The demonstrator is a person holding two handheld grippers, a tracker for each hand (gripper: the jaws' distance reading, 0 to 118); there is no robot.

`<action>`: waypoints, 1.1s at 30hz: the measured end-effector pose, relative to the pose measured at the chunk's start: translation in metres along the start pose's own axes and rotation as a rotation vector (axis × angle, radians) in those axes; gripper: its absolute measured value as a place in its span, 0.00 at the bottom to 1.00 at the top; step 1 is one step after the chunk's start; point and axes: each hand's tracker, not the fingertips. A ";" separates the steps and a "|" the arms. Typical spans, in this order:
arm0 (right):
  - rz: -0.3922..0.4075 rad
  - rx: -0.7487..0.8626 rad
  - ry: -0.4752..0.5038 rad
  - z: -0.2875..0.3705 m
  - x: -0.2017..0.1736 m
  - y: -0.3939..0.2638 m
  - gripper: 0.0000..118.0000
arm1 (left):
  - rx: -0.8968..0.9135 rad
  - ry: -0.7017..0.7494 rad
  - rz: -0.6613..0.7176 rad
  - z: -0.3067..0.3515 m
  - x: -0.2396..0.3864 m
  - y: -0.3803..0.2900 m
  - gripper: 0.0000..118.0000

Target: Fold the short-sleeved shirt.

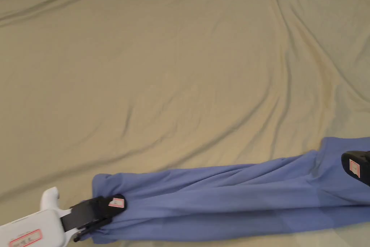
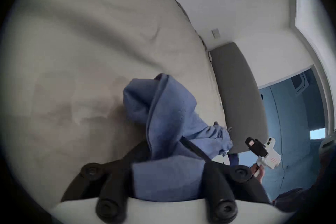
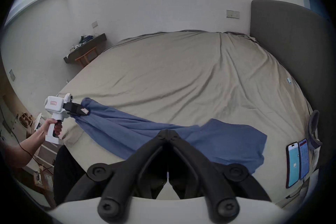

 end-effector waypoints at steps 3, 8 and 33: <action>-0.004 0.009 0.004 0.003 0.001 0.000 0.02 | 0.060 0.052 -0.004 0.031 0.006 0.002 0.08; -0.004 0.024 0.010 0.007 0.005 0.001 0.02 | 0.153 0.327 -0.057 0.086 0.018 0.009 0.08; -0.113 0.029 0.000 0.027 0.053 -0.036 0.02 | -0.193 0.331 -0.320 -0.072 0.179 -0.036 0.68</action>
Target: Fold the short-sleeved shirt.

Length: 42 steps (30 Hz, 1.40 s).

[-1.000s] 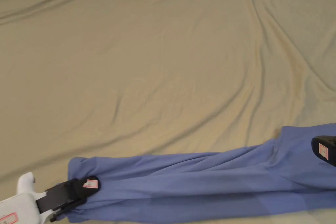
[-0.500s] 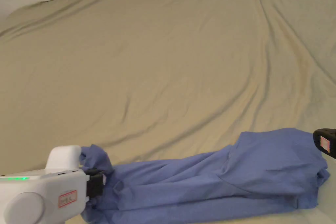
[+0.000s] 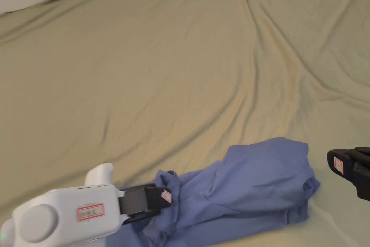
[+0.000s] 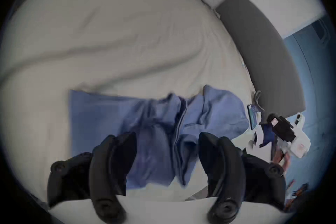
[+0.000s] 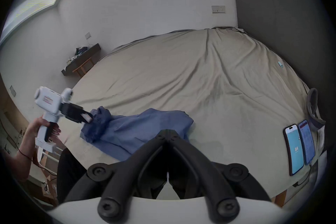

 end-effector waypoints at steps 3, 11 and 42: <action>0.001 0.004 0.013 0.000 -0.003 0.001 0.02 | 0.099 0.223 -0.121 0.041 0.013 -0.005 0.67; 0.043 -0.014 0.007 -0.005 -0.013 0.001 0.02 | -0.048 0.365 -0.310 -0.063 0.050 -0.023 0.00; 0.065 -0.064 0.057 -0.011 -0.049 0.005 0.02 | -0.039 -0.276 0.115 0.044 -0.114 -0.025 0.83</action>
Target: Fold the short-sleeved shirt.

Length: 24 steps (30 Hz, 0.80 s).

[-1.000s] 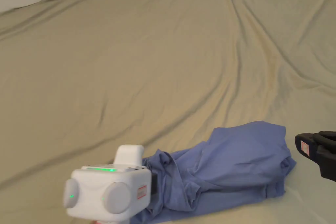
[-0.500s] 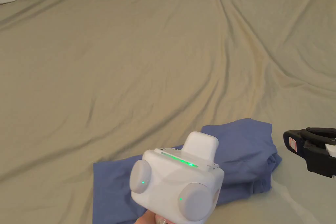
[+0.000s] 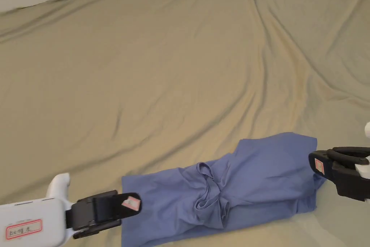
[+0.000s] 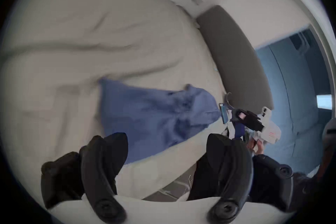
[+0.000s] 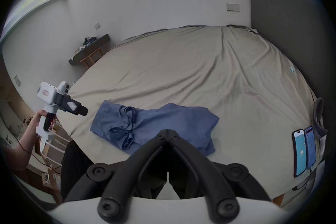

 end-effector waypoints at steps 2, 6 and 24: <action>0.003 -0.015 0.004 -0.004 -0.004 -0.001 0.02 | -0.013 0.022 0.056 -0.008 -0.030 -0.002 0.83; 0.004 -0.036 0.012 -0.011 -0.009 -0.001 0.02 | -0.030 0.001 0.161 -0.040 -0.052 -0.009 0.83; 0.006 -0.052 0.018 -0.012 0.002 0.000 0.02 | 0.192 -0.091 0.134 -0.024 -0.060 -0.009 0.15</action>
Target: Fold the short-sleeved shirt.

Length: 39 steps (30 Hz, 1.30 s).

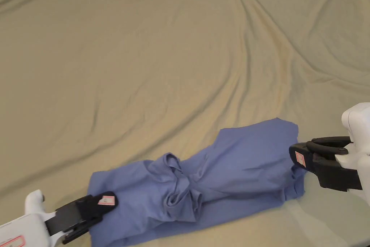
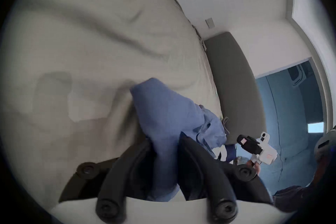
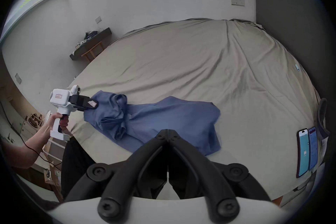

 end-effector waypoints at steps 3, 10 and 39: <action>-0.007 0.009 -0.001 0.002 0.005 0.000 0.02 | 0.002 0.081 -0.023 0.028 0.002 0.004 0.15; -0.031 0.035 0.009 0.005 0.019 -0.003 0.02 | 0.078 0.453 -0.117 0.056 0.091 0.014 0.15; -0.162 0.076 -0.064 0.040 0.068 -0.035 0.02 | -0.146 0.521 -0.568 -0.121 0.243 -0.047 0.00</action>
